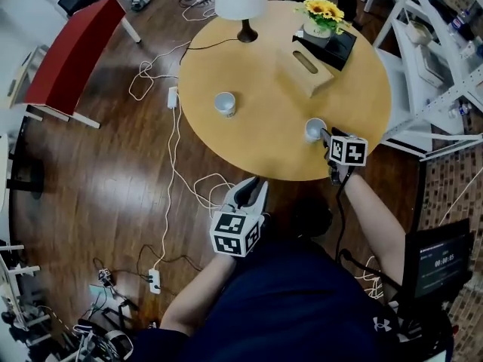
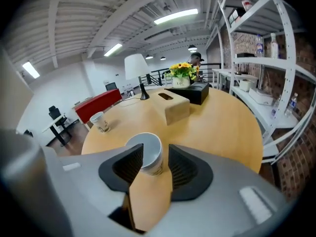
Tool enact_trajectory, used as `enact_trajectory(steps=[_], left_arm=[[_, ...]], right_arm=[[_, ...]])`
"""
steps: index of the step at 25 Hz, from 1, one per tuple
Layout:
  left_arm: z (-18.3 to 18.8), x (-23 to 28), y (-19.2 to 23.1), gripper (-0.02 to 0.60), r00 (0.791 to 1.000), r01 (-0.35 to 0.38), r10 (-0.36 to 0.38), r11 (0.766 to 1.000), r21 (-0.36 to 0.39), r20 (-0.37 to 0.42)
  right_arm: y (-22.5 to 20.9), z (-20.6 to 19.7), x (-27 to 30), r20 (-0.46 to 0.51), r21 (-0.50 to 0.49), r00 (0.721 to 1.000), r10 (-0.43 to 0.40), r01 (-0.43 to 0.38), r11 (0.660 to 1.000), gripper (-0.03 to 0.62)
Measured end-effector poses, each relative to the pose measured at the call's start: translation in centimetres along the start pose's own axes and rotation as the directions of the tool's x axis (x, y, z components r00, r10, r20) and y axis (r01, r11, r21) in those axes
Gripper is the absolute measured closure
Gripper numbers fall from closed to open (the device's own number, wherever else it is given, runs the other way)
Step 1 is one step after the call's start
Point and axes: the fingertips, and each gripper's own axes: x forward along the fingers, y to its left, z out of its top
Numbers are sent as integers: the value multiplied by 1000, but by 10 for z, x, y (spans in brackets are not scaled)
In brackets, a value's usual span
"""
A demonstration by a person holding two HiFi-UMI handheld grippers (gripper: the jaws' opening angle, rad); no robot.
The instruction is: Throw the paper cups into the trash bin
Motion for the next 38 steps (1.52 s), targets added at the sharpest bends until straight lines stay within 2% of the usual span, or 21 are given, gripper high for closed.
enact_trajectory(steps=[3, 7, 9, 11, 13, 19, 25, 28, 32, 35, 38], left_arm=[[-1, -8, 19, 503, 999, -45, 45, 999, -26, 5], [-2, -14, 34, 503, 998, -68, 68, 997, -39, 8], [0, -14, 37, 505, 998, -65, 66, 997, -42, 11], [3, -13, 38, 533, 998, -55, 56, 998, -43, 20], [5, -11, 38, 556, 999, -38, 39, 999, -39, 24], [-1, 3, 36, 558, 999, 37, -38, 999, -27, -16], [-6, 30, 6, 577, 983, 172, -172, 985, 2, -67], [-18, 38, -23, 577, 956, 273, -269, 962, 18, -119], [-37, 59, -64, 577, 880, 432, -411, 901, 43, -236], [-50, 76, -95, 577, 833, 509, -471, 858, 68, -291], [-68, 72, -136, 577, 784, 574, -516, 815, 85, -346]], right_arm=[[-7, 1, 23, -70, 39, 997, -18, 21, 999, 430], [-15, -4, 41, -143, 21, 988, -66, 70, 997, 433], [-17, -8, 43, -169, 16, 981, -90, 94, 995, 469], [-19, -9, 43, -172, 18, 980, -103, 108, 994, 548], [-16, -9, 41, -159, 18, 983, -94, 98, 995, 549], [-13, -16, 13, -100, 78, 991, -87, 95, 992, 551], [-21, -29, -35, -36, 134, 994, -105, 108, 985, 549], [-30, -50, -78, -8, 185, 988, -155, 154, 971, 550], [-49, -85, -145, 9, 270, 964, -265, 253, 929, 549], [-71, -124, -182, -12, 332, 943, -332, 317, 888, 551], [-92, -177, -221, -53, 405, 918, -394, 380, 831, 551]])
